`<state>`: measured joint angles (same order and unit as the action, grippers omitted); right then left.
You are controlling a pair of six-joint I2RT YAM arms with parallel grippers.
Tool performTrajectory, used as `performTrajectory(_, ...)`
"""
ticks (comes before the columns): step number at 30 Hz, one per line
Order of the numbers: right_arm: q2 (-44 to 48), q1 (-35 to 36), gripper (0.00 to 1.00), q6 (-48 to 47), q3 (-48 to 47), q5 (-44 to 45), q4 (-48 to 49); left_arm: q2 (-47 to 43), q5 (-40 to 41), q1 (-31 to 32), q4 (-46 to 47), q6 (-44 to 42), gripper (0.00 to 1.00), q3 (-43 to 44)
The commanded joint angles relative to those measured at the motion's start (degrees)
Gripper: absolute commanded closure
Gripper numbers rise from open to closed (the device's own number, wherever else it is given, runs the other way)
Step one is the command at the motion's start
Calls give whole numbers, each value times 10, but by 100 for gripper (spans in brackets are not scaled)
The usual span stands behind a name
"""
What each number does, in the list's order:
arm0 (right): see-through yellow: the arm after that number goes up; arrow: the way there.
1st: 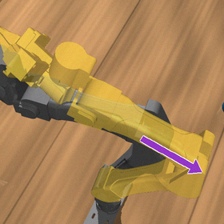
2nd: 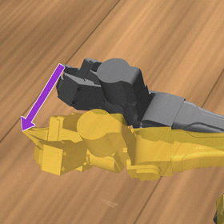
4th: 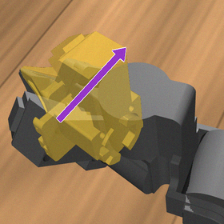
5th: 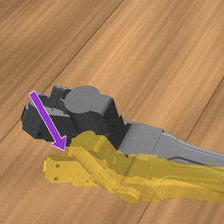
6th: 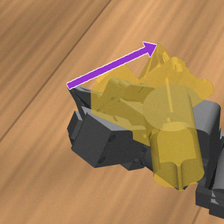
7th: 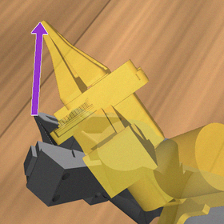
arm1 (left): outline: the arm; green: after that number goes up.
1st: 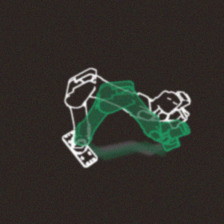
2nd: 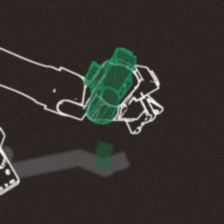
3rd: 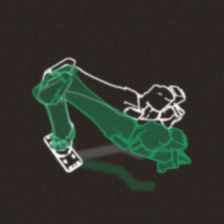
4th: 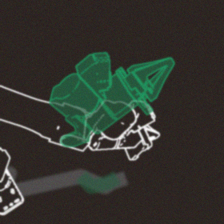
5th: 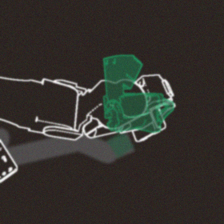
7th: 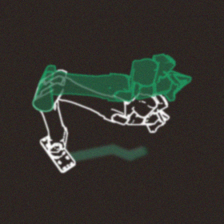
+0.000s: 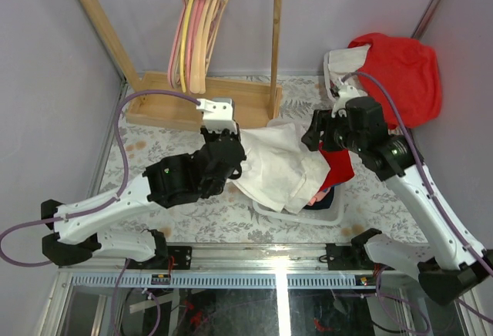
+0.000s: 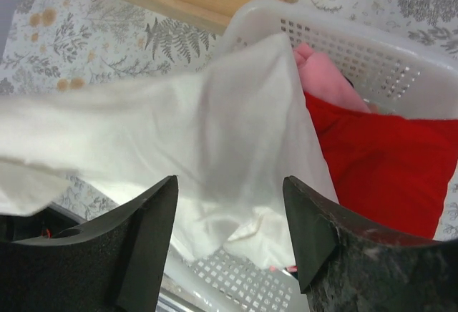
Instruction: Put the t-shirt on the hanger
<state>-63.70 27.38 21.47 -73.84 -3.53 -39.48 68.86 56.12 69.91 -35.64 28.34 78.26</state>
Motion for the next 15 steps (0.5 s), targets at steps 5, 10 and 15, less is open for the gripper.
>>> performTrajectory(5, 104, 4, 32, 21, 105, -102, -8, 31, -21, -31, 26, -56, 100, 63)
performTrajectory(10, 116, 4, 32, 36, 155, -106, 20, 36, -40, -37, 33, -63, 100, 81)
performTrajectory(15, 91, 4, 23, 29, 177, -15, 41, 38, -52, -36, 18, -73, 100, 123)
